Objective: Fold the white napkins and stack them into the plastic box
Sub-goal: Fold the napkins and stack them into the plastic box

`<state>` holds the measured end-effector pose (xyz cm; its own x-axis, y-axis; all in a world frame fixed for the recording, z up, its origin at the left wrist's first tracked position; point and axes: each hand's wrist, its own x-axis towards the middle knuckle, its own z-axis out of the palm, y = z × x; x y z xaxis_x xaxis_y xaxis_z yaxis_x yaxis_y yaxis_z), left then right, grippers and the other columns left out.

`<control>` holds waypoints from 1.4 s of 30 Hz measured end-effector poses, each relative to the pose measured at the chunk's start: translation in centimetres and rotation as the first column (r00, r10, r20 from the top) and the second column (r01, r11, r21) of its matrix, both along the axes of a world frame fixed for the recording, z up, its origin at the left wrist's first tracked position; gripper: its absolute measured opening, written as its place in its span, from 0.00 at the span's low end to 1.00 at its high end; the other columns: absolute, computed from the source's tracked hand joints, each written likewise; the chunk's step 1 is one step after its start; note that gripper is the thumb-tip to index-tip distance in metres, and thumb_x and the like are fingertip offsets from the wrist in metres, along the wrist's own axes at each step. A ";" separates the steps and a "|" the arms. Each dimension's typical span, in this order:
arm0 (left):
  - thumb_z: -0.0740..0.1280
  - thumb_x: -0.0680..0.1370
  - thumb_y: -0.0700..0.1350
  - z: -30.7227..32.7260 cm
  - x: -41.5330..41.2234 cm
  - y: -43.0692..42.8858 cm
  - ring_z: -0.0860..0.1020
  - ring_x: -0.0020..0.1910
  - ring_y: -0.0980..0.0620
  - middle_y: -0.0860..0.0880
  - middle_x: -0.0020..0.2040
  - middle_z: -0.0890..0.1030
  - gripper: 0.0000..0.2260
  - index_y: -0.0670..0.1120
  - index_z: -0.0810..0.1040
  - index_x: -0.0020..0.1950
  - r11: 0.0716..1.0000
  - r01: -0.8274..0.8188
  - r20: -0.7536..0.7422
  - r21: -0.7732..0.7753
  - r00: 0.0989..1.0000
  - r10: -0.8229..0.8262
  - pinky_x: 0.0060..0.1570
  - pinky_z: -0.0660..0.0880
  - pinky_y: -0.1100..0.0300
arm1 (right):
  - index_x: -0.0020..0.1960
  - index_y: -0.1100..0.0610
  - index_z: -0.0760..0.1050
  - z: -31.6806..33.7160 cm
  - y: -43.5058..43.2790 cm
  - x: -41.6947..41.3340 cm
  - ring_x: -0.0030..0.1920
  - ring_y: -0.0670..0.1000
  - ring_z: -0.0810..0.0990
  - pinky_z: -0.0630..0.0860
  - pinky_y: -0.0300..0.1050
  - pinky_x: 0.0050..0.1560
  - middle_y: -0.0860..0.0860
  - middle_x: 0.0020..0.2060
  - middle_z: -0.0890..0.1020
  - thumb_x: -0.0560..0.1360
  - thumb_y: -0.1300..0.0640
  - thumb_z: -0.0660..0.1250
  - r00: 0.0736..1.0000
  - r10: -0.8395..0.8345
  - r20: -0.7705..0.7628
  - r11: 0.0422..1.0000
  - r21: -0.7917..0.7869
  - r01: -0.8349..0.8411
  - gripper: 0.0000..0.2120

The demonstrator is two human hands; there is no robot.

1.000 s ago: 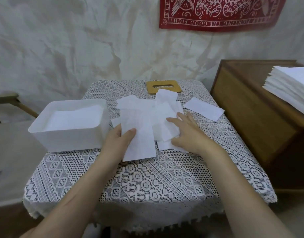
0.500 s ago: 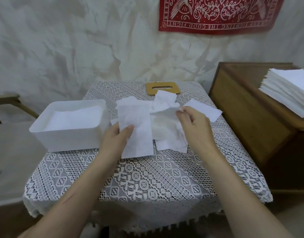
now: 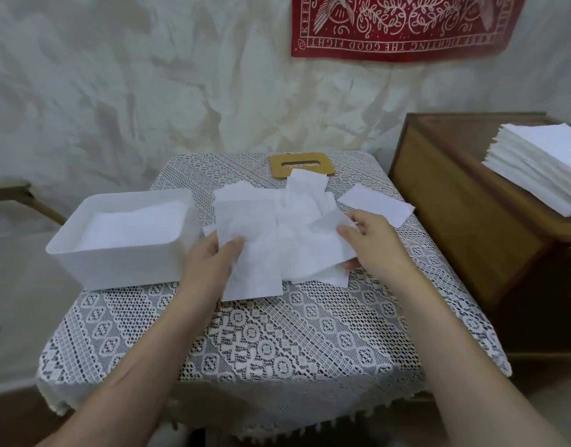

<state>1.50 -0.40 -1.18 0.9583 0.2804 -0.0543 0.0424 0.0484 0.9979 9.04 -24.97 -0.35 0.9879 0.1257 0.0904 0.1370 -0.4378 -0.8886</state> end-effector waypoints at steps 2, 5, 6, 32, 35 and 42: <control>0.65 0.85 0.44 0.0 0.1 -0.1 0.87 0.50 0.46 0.50 0.51 0.88 0.07 0.49 0.82 0.57 1.000 0.018 -0.016 0.017 1.000 -0.018 0.51 0.83 0.47 | 0.51 0.56 0.82 0.2 -0.4 0.2 0.39 0.54 0.84 0.83 0.51 0.32 0.53 0.43 0.84 0.82 0.59 0.64 0.999 -0.008 -0.037 0.998 0.062 0.010 0.07; 0.66 0.84 0.45 -0.2 0.0 -0.3 0.87 0.47 0.47 0.51 0.49 0.89 0.06 0.51 0.83 0.54 0.998 0.025 -0.032 0.058 0.999 -0.023 0.52 0.83 0.45 | 0.53 0.53 0.81 -0.7 -1.0 0.6 0.28 0.51 0.79 0.77 0.45 0.26 0.54 0.33 0.83 0.82 0.58 0.66 0.991 -0.023 -0.129 0.999 0.035 0.028 0.05; 0.66 0.84 0.45 -0.2 0.0 -0.4 0.87 0.47 0.47 0.51 0.49 0.89 0.06 0.52 0.83 0.53 0.997 0.035 -0.033 0.069 0.999 -0.032 0.51 0.83 0.45 | 0.55 0.52 0.81 -0.9 -1.1 0.7 0.26 0.51 0.76 0.73 0.42 0.25 0.53 0.30 0.82 0.81 0.57 0.66 0.982 -0.028 -0.184 0.998 0.043 0.037 0.05; 0.64 0.85 0.45 -0.4 0.0 -1.2 0.88 0.47 0.48 0.51 0.50 0.89 0.07 0.50 0.82 0.57 0.997 0.076 -0.046 -0.004 0.996 -0.076 0.45 0.83 0.49 | 0.47 0.55 0.78 0.4 0.3 0.2 0.44 0.57 0.80 0.74 0.48 0.42 0.53 0.41 0.83 0.81 0.58 0.64 0.985 -0.165 0.055 0.982 0.102 0.159 0.06; 0.64 0.85 0.46 -0.3 0.1 -1.1 0.87 0.51 0.47 0.52 0.52 0.88 0.07 0.51 0.82 0.57 0.998 0.057 -0.054 -0.018 0.997 -0.058 0.52 0.82 0.46 | 0.48 0.52 0.80 1.0 -0.3 -0.1 0.52 0.61 0.84 0.81 0.62 0.53 0.59 0.50 0.86 0.82 0.61 0.63 0.992 -0.112 -0.061 0.936 0.329 0.126 0.09; 0.64 0.85 0.46 -0.1 0.0 -1.0 0.87 0.52 0.46 0.50 0.52 0.88 0.08 0.49 0.83 0.56 0.998 0.040 -0.066 -0.048 0.997 -0.043 0.56 0.82 0.43 | 0.60 0.52 0.79 0.2 -0.9 -0.1 0.55 0.50 0.84 0.81 0.50 0.54 0.48 0.54 0.86 0.81 0.65 0.62 0.988 0.090 -0.124 0.989 0.130 -0.074 0.13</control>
